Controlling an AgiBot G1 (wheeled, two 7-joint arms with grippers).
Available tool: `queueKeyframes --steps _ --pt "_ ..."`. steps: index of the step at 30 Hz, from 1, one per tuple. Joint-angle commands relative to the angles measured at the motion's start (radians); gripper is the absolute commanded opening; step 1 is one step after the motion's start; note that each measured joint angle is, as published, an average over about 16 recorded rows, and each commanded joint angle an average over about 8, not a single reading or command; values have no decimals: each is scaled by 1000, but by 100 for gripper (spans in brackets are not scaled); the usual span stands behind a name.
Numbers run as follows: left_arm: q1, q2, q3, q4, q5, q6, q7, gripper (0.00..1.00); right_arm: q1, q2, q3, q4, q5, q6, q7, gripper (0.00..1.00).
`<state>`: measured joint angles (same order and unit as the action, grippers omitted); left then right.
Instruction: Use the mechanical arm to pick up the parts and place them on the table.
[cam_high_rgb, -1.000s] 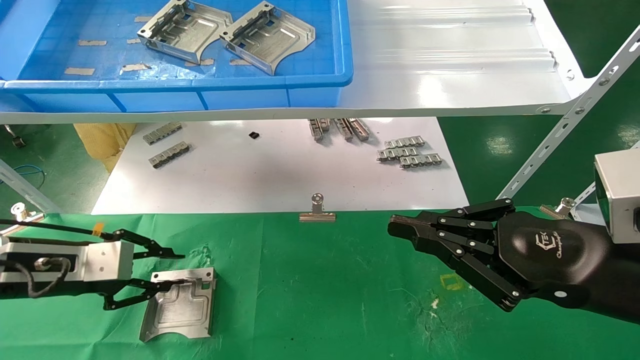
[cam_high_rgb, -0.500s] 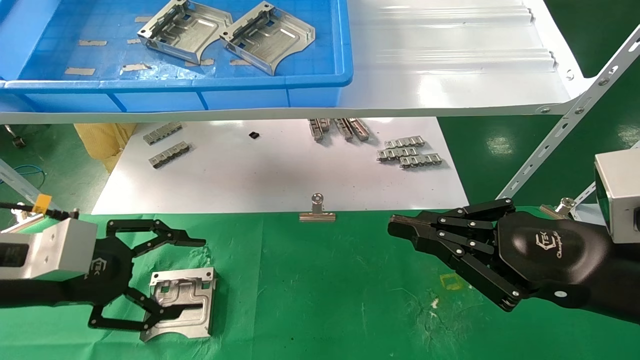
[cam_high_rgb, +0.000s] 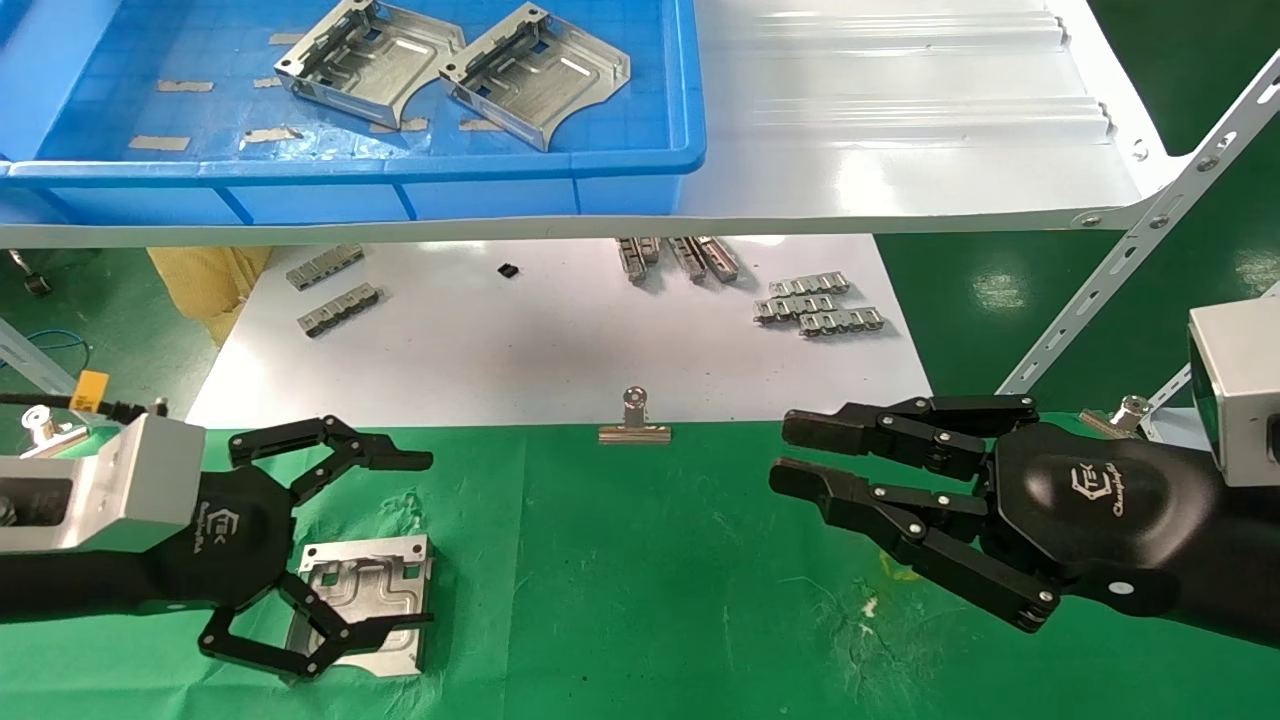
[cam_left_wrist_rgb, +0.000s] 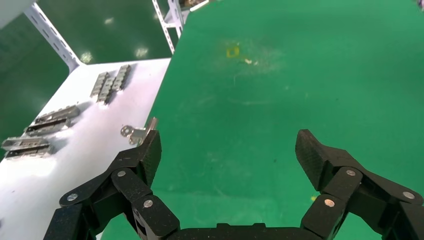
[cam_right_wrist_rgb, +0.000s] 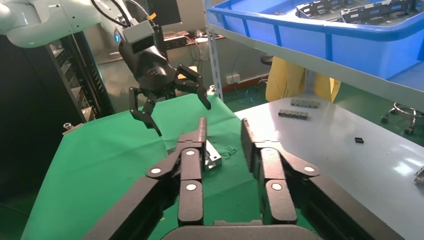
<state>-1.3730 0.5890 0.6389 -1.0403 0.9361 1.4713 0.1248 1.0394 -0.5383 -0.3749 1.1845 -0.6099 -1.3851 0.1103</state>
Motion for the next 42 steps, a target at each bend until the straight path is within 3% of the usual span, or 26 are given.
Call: queueKeyframes --steps 1,42 --pt "14 1 -17 -12 -10 1 -15 100 0 0 0 0 0 0 0 100" --pt "296 22 -356 -242 -204 24 -309 100 0 0 0 0 0 0 0 100"
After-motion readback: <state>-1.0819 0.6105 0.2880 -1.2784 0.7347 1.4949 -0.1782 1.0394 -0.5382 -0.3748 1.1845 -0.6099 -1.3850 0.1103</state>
